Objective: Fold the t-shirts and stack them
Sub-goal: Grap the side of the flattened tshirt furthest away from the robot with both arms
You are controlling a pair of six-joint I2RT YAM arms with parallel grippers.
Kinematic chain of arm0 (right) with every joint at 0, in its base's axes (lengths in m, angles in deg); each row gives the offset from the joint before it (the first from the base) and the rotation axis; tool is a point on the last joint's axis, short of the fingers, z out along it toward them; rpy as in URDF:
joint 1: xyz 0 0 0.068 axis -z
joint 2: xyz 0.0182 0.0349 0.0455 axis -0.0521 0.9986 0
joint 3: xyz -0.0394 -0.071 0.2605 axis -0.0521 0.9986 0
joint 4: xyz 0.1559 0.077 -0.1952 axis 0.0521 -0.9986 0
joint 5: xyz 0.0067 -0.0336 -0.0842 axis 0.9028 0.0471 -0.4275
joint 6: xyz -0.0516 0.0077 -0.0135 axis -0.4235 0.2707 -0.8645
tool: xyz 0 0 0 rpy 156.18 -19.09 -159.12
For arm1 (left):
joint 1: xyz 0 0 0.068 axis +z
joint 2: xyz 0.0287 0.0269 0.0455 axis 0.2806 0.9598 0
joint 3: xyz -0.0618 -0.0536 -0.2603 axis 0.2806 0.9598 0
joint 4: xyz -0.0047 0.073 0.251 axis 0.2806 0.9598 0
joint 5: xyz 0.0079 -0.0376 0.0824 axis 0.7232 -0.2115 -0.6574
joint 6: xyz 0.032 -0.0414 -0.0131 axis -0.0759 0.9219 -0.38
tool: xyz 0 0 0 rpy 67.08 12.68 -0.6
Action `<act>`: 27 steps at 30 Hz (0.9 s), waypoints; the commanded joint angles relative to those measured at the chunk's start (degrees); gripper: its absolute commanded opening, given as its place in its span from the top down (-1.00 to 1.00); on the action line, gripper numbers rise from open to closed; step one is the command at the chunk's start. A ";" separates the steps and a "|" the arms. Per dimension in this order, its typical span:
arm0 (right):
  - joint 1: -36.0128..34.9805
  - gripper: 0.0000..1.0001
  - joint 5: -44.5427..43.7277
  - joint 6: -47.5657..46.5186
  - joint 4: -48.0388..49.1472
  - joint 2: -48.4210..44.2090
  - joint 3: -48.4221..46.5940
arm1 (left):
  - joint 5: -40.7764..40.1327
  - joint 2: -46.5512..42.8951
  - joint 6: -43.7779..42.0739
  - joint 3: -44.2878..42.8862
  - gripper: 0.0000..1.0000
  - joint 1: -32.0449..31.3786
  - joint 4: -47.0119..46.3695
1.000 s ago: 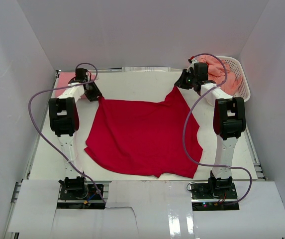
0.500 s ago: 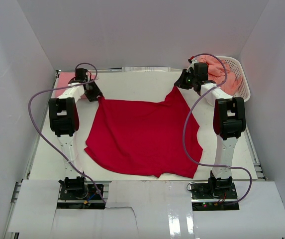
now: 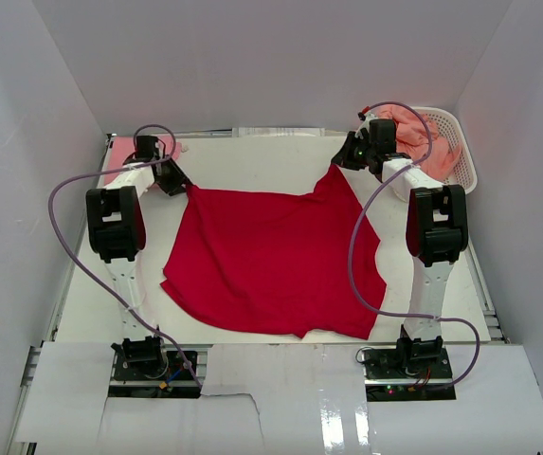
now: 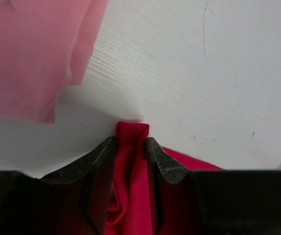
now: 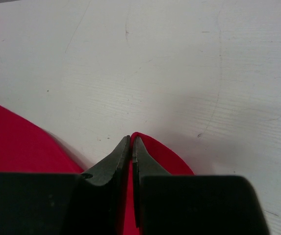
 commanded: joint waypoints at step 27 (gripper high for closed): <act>0.45 0.85 2.57 -0.29 0.85 -2.33 -1.33 | 8.71 -6.87 6.17 12.92 -0.05 5.76 -8.79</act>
